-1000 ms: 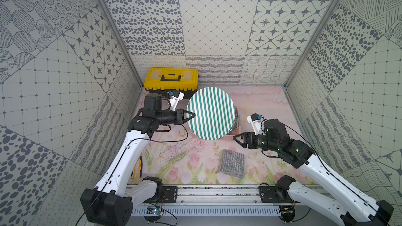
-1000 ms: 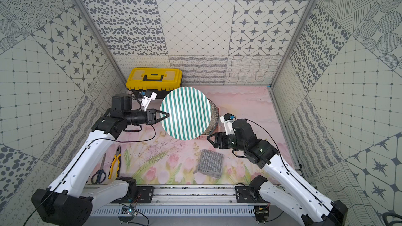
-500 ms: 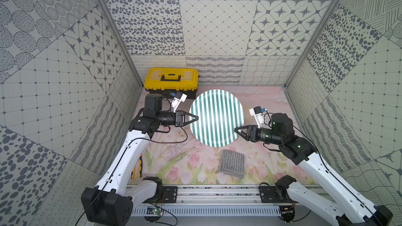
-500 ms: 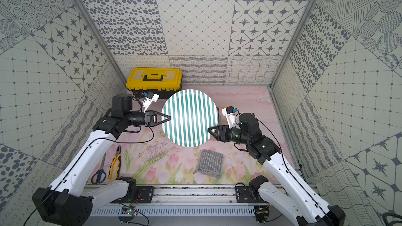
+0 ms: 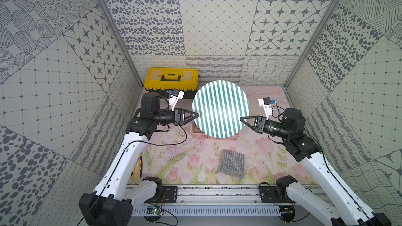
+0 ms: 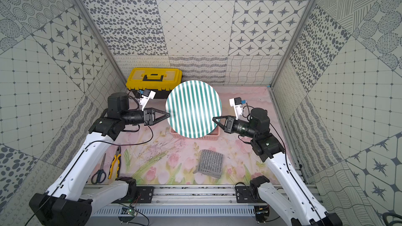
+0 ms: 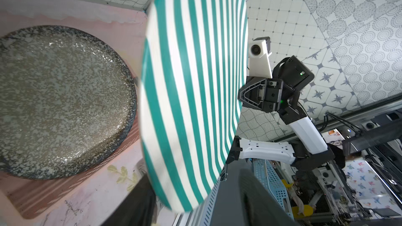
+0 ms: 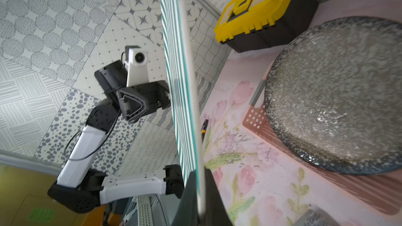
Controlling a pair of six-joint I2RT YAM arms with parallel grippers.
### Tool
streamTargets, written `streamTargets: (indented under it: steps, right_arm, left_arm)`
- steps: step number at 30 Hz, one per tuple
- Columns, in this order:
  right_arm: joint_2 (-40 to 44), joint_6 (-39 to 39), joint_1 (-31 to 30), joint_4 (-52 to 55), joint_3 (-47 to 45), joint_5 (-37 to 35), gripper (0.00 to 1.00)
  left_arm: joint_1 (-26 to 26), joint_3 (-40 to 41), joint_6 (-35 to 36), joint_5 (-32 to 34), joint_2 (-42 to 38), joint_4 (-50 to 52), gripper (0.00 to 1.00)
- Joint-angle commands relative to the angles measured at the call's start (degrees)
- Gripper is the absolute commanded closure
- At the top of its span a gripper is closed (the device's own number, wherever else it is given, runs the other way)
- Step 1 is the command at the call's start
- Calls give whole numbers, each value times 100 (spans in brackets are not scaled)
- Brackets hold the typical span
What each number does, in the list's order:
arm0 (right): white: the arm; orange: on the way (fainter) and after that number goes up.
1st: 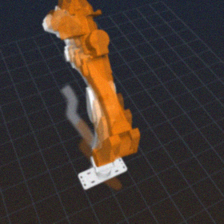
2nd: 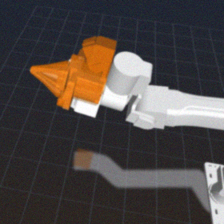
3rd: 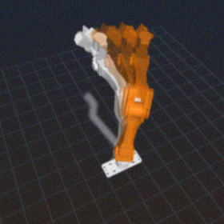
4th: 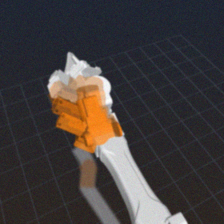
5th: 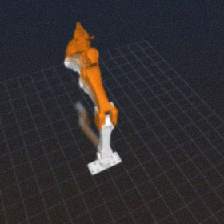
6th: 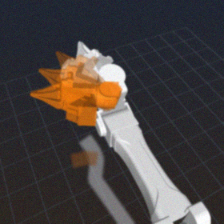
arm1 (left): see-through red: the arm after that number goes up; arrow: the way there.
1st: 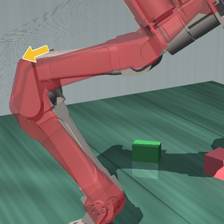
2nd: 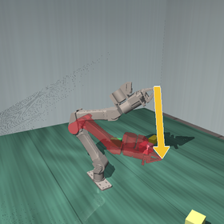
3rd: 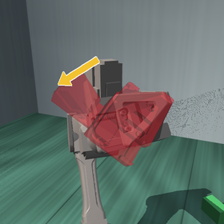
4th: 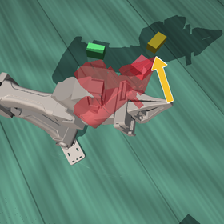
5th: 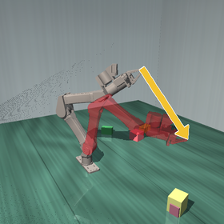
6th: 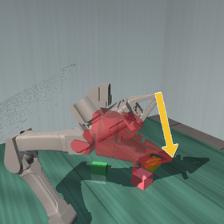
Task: Wipe the wet plate dry
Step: Place the plate at the center of the board.
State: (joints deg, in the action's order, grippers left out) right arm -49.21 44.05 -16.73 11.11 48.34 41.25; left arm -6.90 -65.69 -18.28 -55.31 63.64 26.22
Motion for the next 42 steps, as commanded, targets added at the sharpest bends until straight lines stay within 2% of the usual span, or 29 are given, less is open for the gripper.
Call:
streamTargets:
  steps: [1, 4, 8, 11, 14, 22, 32, 33, 37, 42]
  right_arm:
    - [-120, 570, 887, -197, 62, -976, 100]
    - [-309, 893, 1715, -344, -55, -857, 100]
    - [-579, 1364, 2590, -972, -458, -776, 100]
    - [-747, 1685, 3049, -1367, -827, -1014, 100]
    - [-950, 1983, 3372, -1750, -1206, -1400, 100]
    - [-2112, 2041, 3456, -2415, -1414, -2046, 100]
    - [-3802, 2058, 3436, -2709, -814, -2042, 100]
    - [-3885, 2010, 3413, -2668, -739, -2076, 98]
    - [-4190, 1844, 3378, -2314, -395, -2262, 74]
    - [-4370, 1690, 3340, -2123, -258, -2233, 66]
  left_arm:
    - [-19, -234, 686, 1131, -154, 482, 0]
    - [-21, -268, 1066, 1534, -158, 676, 0]
    - [-7, -225, 1551, 1757, -159, 934, 0]
    - [-8, -57, 1688, 1822, -154, 969, 0]
    - [-7, 197, 1528, 1758, -174, 769, 0]
    - [-11, 415, 1210, 1568, -231, 418, 0]
    - [-14, 505, 1121, 1582, -186, 281, 0]
    - [-11, 507, 1113, 1596, -185, 279, 0]
    - [-11, 522, 1115, 1618, -178, 261, 0]
    - [-7, 566, 1108, 1645, -219, 230, 0]
